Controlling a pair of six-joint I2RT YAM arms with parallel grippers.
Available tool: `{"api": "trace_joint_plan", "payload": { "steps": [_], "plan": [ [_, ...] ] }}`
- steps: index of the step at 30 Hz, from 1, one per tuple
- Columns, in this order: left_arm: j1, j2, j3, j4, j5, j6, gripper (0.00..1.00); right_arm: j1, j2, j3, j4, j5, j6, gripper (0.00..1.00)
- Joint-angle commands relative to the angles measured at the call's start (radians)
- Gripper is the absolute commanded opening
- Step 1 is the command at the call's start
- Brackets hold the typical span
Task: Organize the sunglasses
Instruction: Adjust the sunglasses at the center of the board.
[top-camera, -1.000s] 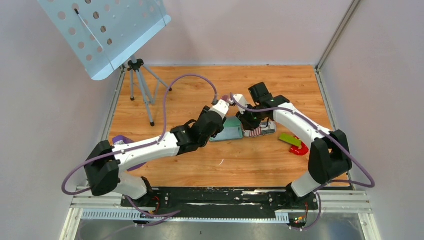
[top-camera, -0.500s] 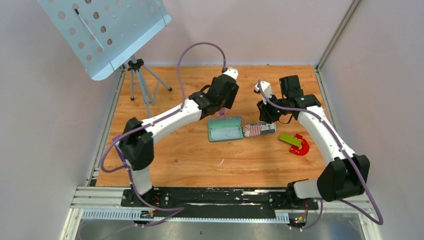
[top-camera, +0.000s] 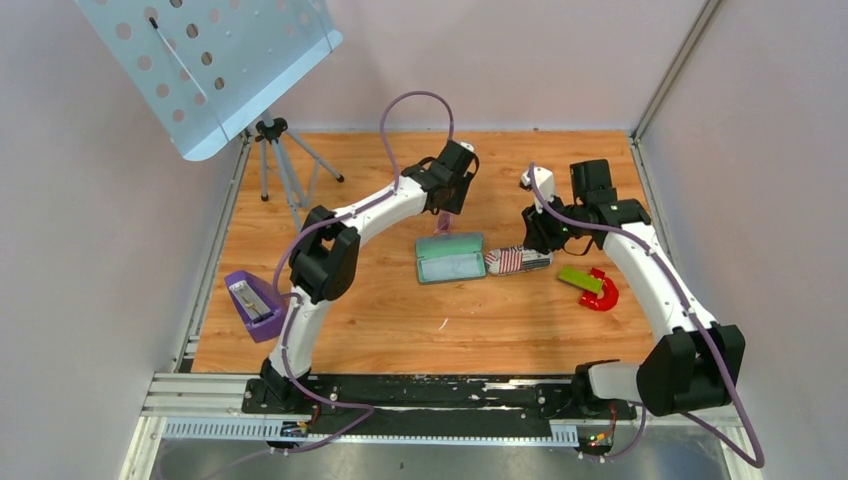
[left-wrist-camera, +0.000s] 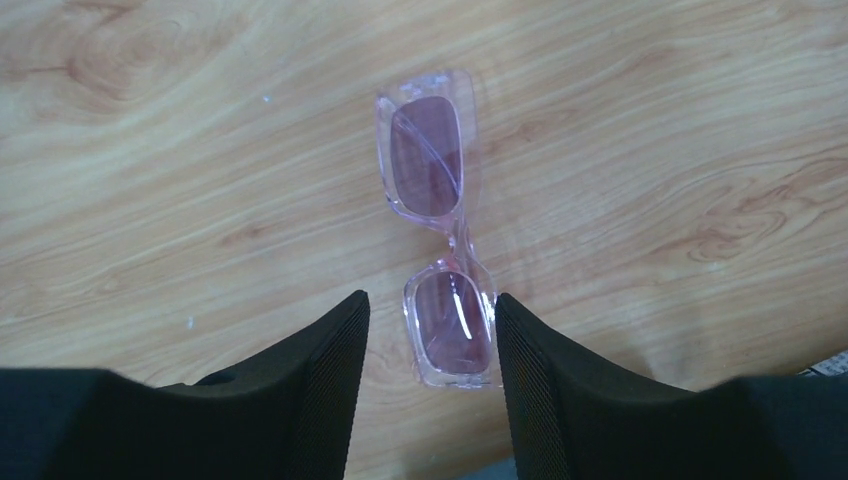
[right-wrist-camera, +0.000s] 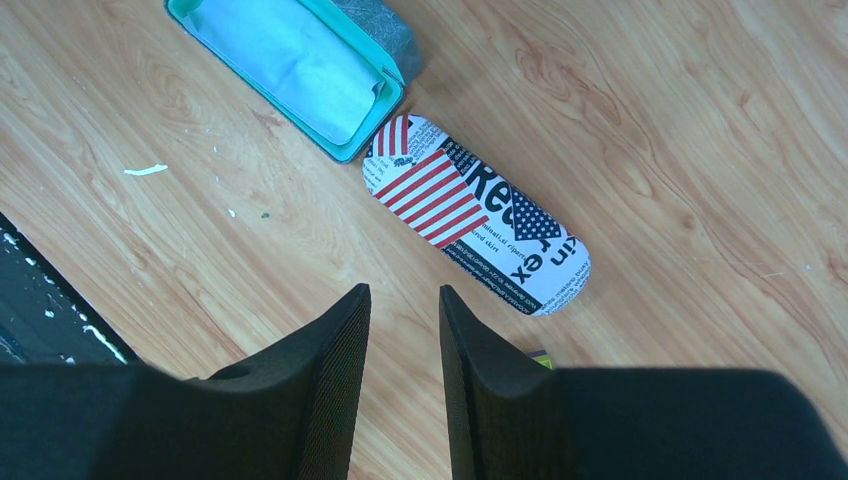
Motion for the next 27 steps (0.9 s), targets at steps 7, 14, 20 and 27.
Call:
{"api": "trace_joint_plan", "payload": {
  "steps": [7, 14, 20, 27],
  "plan": [
    [0.008, 0.096, 0.038, 0.001, 0.088, -0.034, 0.48, -0.035, 0.016, -0.012, 0.01, -0.053, 0.037, 0.36],
    [0.022, 0.118, 0.036, 0.032, 0.106, -0.042, 0.43, -0.04, 0.01, -0.033, 0.011, -0.059, 0.036, 0.37],
    [0.032, 0.145, 0.057, 0.06, 0.106, -0.044, 0.4, -0.043, 0.007, -0.047, 0.013, -0.062, 0.039, 0.36],
    [0.037, 0.166, 0.095, 0.071, 0.103, -0.044, 0.47, -0.044, -0.001, -0.069, 0.015, -0.072, 0.038, 0.36]
  ]
}}
